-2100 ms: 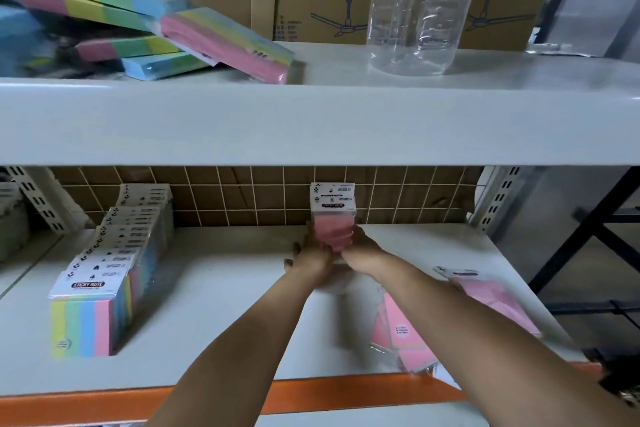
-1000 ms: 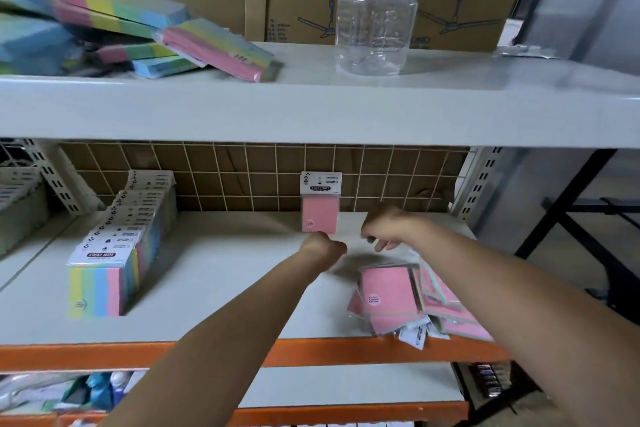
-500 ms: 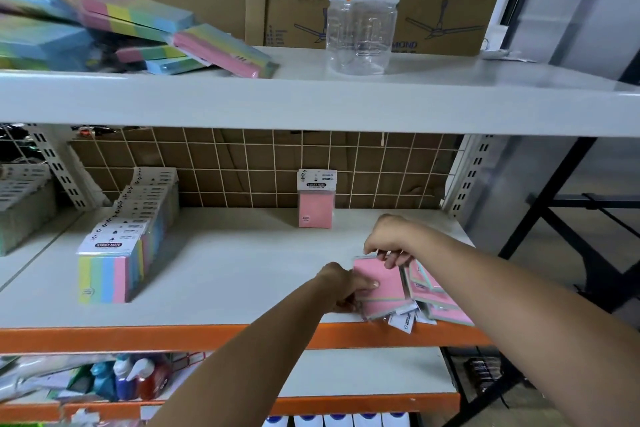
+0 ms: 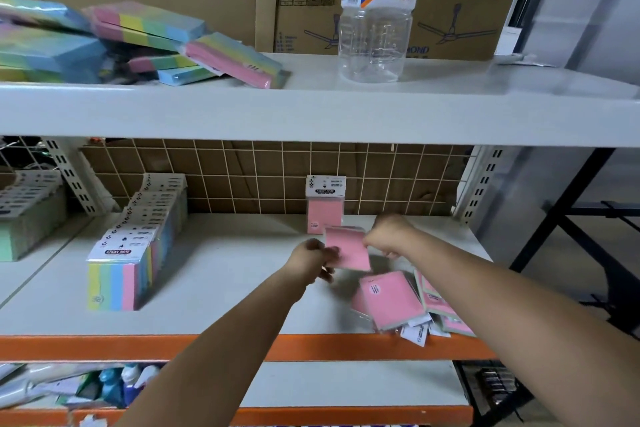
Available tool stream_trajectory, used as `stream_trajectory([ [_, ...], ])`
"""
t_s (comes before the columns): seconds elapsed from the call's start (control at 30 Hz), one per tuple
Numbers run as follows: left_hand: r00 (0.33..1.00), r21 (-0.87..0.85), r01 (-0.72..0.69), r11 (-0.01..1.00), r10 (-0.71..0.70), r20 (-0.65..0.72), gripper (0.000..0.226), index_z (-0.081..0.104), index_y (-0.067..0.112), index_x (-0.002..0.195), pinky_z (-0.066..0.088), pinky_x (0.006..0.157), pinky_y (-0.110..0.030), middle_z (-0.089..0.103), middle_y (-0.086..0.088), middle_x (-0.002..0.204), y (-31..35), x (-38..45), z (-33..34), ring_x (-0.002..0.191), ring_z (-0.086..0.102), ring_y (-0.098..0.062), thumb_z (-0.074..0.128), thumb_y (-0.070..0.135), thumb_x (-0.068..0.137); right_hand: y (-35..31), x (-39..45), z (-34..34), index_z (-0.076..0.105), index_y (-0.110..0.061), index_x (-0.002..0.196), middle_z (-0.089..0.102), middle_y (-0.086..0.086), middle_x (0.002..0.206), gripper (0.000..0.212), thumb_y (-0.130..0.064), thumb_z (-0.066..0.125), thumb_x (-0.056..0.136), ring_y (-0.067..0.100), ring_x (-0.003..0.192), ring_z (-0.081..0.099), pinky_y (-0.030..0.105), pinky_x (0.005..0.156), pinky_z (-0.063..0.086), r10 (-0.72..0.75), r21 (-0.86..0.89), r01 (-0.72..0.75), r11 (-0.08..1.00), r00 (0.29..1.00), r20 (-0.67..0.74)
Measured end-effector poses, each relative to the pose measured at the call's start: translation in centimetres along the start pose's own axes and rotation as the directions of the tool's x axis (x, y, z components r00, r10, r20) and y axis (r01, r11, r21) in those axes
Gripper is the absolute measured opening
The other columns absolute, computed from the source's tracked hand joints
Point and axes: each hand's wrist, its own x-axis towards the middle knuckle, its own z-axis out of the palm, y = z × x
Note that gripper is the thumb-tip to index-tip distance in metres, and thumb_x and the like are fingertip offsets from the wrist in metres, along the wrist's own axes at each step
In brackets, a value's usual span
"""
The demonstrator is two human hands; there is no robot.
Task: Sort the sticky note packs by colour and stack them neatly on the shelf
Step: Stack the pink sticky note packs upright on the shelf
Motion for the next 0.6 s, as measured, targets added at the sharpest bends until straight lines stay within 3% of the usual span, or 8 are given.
stream_trajectory([
  [0.1, 0.996, -0.079, -0.025, 0.997, 0.018, -0.092, 0.014, 0.045, 0.01, 0.094, 0.029, 0.032, -0.011, 0.056, -0.009, 0.077, 0.4, 0.8, -1.0, 0.048, 0.053, -0.013, 0.057, 0.019, 0.095, -0.8, 0.6, 0.8, 0.052, -0.009, 0.072, 0.06, 0.01, 0.068, 0.021, -0.022, 0.057, 0.088, 0.02, 0.056, 0.057, 0.024, 0.058, 0.048, 0.024, 0.104, -0.029, 0.994, 0.998, 0.056],
  [0.17, 0.991, -0.077, -0.037, 0.996, 0.027, -0.13, 0.013, 0.047, 0.009, 0.101, 0.033, 0.034, -0.011, 0.056, -0.013, 0.089, 0.4, 1.9, -1.4, 0.054, 0.051, -0.016, 0.056, 0.015, 0.095, -1.4, 1.0, 1.7, 0.058, -0.005, 0.085, 0.063, 0.014, 0.078, 0.014, -0.018, 0.054, 0.086, 0.022, 0.063, 0.061, 0.025, 0.061, 0.046, 0.007, 0.198, -0.034, 0.98, 0.991, 0.135],
  [0.27, 0.979, 0.001, -0.059, 0.998, 0.059, -0.196, 0.005, 0.051, 0.006, 0.097, 0.044, 0.054, -0.024, 0.057, -0.015, 0.088, 0.1, 4.1, -1.8, 0.058, 0.051, -0.023, 0.053, 0.008, 0.093, -2.4, 1.5, 3.0, 0.062, -0.004, 0.104, 0.067, 0.016, 0.096, 0.026, -0.024, 0.056, 0.089, 0.023, 0.077, 0.066, 0.025, 0.063, 0.049, -0.033, 0.292, -0.015, 0.956, 0.987, 0.159],
  [0.33, 0.967, 0.158, -0.051, 0.986, 0.088, -0.241, 0.007, 0.055, 0.01, 0.096, 0.048, 0.066, -0.035, 0.061, -0.017, 0.092, -0.1, 5.7, -2.1, 0.072, 0.06, -0.031, 0.049, 0.011, 0.093, -3.0, 1.8, 3.7, 0.061, -0.005, 0.105, 0.065, 0.012, 0.093, 0.027, -0.026, 0.053, 0.091, 0.023, 0.076, 0.064, 0.021, 0.055, 0.045, -0.055, 0.279, 0.019, 0.96, 0.991, 0.124],
  [0.43, 0.961, 0.471, 0.014, 0.882, 0.119, -0.251, 0.03, 0.054, 0.019, 0.121, 0.047, 0.077, -0.032, 0.061, -0.013, 0.115, -0.4, 7.6, -2.4, 0.099, 0.06, -0.034, 0.041, 0.022, 0.095, -3.7, 2.6, 4.6, 0.059, -0.007, 0.117, 0.065, 0.012, 0.104, 0.03, -0.022, 0.047, 0.093, 0.024, 0.086, 0.062, 0.024, 0.059, 0.044, -0.092, 0.279, 0.068, 0.958, 0.993, 0.073],
  [0.53, 0.957, 0.589, 0.093, 0.803, 0.092, -0.276, 0.044, 0.036, 0.03, 0.141, 0.041, 0.094, -0.038, 0.053, -0.011, 0.13, -0.9, 9.3, -2.1, 0.116, 0.051, -0.031, 0.037, 0.032, 0.097, -4.1, 3.2, 5.0, 0.057, -0.015, 0.125, 0.063, 0.008, 0.119, 0.034, -0.024, 0.046, 0.095, 0.023, 0.098, 0.06, 0.028, 0.077, 0.049, -0.127, 0.284, 0.119, 0.951, 0.992, 0.011],
  [0.6, 0.958, 0.6, 0.127, 0.79, 0.058, -0.279, 0.054, 0.02, 0.033, 0.149, 0.034, 0.098, -0.041, 0.044, -0.009, 0.141, -1.3, 10.2, -1.6, 0.127, 0.042, -0.031, 0.035, 0.035, 0.098, -4.1, 3.6, 5.0, 0.053, -0.018, 0.13, 0.061, 0.008, 0.123, 0.037, -0.018, 0.043, 0.094, 0.023, 0.098, 0.057, 0.027, 0.071, 0.045, -0.12, 0.339, 0.114, 0.934, 0.993, -0.005],
])
